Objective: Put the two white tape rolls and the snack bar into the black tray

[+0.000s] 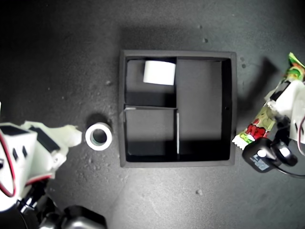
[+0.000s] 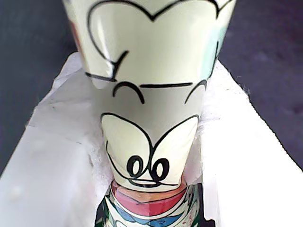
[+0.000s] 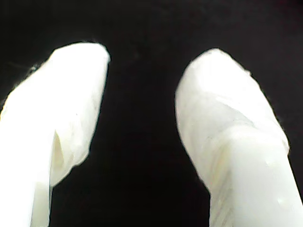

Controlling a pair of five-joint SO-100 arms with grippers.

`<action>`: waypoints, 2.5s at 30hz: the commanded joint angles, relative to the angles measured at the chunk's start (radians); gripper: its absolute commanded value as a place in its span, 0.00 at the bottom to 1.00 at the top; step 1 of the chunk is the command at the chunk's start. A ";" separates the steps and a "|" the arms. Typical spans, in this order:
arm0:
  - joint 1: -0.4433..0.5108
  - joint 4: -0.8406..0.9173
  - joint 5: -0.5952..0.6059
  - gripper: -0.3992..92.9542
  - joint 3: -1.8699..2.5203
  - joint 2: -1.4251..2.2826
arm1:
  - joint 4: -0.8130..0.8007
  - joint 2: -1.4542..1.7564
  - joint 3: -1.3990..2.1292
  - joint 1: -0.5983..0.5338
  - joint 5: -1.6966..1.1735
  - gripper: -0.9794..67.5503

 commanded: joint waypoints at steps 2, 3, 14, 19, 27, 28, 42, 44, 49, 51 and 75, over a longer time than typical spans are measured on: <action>0.032 -0.069 -0.011 0.13 0.054 0.052 | 0.133 0.017 -0.264 0.015 0.290 0.01; 0.040 -0.078 -0.006 0.13 0.064 0.044 | 0.137 0.017 -0.282 0.017 0.365 0.01; 0.109 -0.351 -0.021 0.14 0.262 -0.123 | -0.311 0.000 -0.176 0.074 -0.074 0.01; 0.117 -0.538 -0.071 0.14 0.436 -0.092 | -0.502 -0.002 -0.046 0.077 -0.451 0.01; 0.091 -0.736 -0.081 0.13 0.597 -0.064 | -0.687 -0.003 0.002 0.011 -0.749 0.01; 0.086 -0.752 -0.077 0.13 0.611 -0.061 | -0.701 -0.005 0.009 0.002 -0.772 0.01; 0.052 -0.759 -0.014 0.13 0.597 -0.044 | -0.673 -0.132 0.015 -0.029 -0.802 0.01; 0.046 -0.770 -0.012 0.13 0.586 -0.086 | -0.676 -0.140 0.006 -0.029 -0.802 0.01; 0.035 -0.790 -0.009 0.14 0.535 -0.202 | -0.716 -0.147 -0.003 -0.023 -0.790 0.01; 0.029 -0.790 -0.008 0.14 0.514 -0.244 | -0.724 -0.147 -0.005 -0.020 -0.790 0.01; 0.014 -0.724 0.048 0.13 0.374 -0.262 | -0.680 -0.150 0.011 -0.011 -0.798 0.01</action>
